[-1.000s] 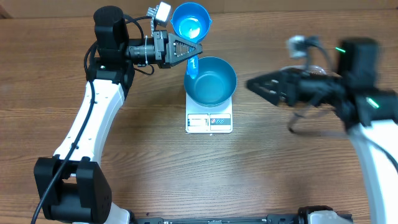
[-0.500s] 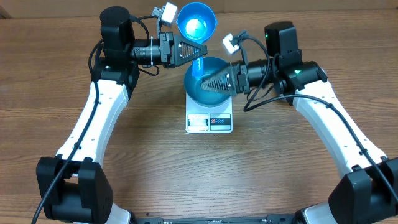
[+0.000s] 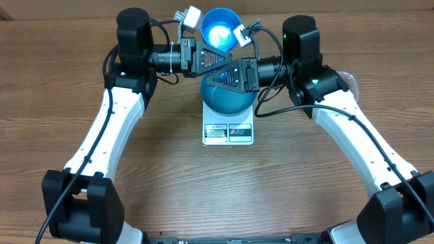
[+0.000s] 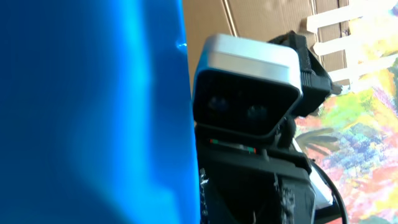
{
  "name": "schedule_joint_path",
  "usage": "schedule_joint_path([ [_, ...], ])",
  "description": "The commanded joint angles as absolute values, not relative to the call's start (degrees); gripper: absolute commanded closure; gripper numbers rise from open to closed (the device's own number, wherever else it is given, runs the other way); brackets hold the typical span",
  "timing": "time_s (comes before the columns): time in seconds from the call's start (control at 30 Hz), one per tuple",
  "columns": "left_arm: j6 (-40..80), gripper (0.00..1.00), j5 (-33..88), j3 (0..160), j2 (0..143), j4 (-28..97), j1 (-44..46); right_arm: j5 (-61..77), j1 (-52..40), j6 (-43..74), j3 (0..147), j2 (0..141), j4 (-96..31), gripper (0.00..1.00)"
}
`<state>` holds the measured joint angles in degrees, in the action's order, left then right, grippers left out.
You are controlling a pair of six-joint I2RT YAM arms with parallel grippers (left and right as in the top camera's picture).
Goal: Scoop item into bowl and weigh 150g on scale
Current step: 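Grasp the scoop handle with the right gripper from the left gripper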
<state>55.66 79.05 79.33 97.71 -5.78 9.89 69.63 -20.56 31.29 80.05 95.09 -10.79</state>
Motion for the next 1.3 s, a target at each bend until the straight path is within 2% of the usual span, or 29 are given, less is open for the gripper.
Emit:
schedule_joint_path([
  [0.0, 56.2, 0.96, 80.6, 80.4, 96.4, -6.3, 9.7, 66.9, -20.6, 33.2, 81.0, 94.4, -11.2, 0.61],
  [0.13, 56.0, 0.96, 80.3, 80.4, 96.4, -6.7, 8.9, 66.9, -20.2, 33.2, 81.0, 94.4, -11.2, 0.72],
  [0.47, 55.9, 0.96, 80.3, 80.4, 96.4, -6.7, 7.8, 66.9, -18.8, 33.2, 81.0, 94.4, -11.2, 0.72],
  [0.6, 56.0, 0.96, 80.4, 80.4, 96.4, -6.7, 7.9, 66.9, -19.0, 33.2, 81.0, 94.4, -11.2, 0.65],
  [0.7, 57.2, 0.96, 80.4, 80.4, 96.4, -6.7, 7.9, 66.9, -19.4, 33.2, 81.0, 94.4, -11.7, 0.65],
  [0.77, 57.9, 0.96, 80.4, 80.4, 96.4, -6.7, 7.9, 66.9, -19.6, 33.2, 81.0, 94.4, -12.6, 0.75],
  [0.87, 57.9, 0.96, 80.4, 80.4, 96.4, -6.7, 7.9, 66.9, -19.6, 33.2, 81.0, 94.4, -12.8, 0.82],
  [1.17, 57.8, 0.96, 79.7, 80.4, 96.4, -6.7, 7.9, 66.9, -19.6, 33.2, 81.0, 94.4, -12.7, 0.84],
  [1.27, 57.4, 0.95, 78.6, 80.4, 96.4, -6.7, 7.9, 66.9, -19.6, 33.2, 81.0, 94.4, -12.5, 0.93],
])
